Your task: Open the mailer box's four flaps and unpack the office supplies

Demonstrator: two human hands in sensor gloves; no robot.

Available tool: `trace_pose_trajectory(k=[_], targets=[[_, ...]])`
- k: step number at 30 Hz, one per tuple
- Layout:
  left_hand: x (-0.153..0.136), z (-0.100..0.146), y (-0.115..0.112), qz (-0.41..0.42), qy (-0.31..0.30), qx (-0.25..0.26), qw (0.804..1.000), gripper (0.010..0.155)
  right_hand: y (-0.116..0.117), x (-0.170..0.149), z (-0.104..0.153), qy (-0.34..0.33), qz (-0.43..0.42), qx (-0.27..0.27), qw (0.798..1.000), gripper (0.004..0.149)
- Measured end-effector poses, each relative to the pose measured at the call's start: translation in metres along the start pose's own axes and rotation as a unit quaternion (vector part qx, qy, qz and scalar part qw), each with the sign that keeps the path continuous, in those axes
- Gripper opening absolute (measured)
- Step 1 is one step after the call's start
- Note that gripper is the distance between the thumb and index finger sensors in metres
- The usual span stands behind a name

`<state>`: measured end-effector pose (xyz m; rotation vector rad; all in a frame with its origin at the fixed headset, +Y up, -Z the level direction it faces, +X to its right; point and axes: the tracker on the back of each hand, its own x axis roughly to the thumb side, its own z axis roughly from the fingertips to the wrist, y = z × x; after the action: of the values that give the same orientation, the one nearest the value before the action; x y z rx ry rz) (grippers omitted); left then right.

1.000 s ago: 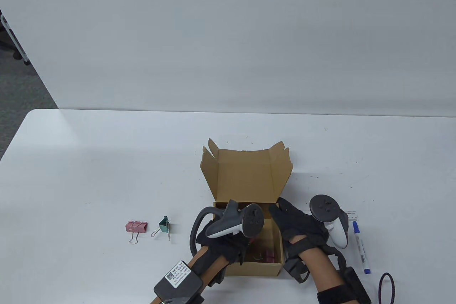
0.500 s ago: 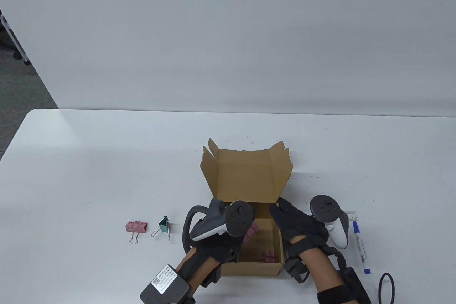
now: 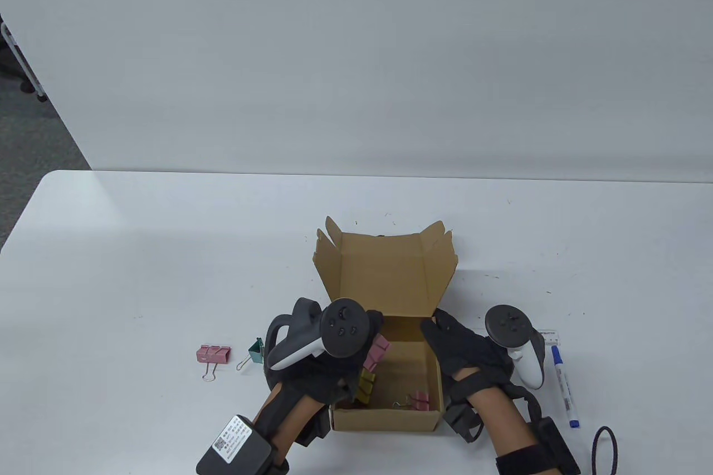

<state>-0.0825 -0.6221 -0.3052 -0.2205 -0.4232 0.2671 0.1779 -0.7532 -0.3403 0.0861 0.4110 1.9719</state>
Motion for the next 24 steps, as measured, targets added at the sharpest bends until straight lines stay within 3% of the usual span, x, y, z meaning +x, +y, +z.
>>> trace_pose_trajectory(k=[10,24], targets=[[-0.022,0.012,0.009,0.012,0.025,0.015,1.0,0.045,0.0,0.0,0.0,0.0,-0.002,0.0,1.0,0.064],[-0.068,0.027,0.006,0.036,0.066,0.019,0.997,0.045,0.0,-0.001,0.0,0.001,-0.007,0.001,1.0,0.065]])
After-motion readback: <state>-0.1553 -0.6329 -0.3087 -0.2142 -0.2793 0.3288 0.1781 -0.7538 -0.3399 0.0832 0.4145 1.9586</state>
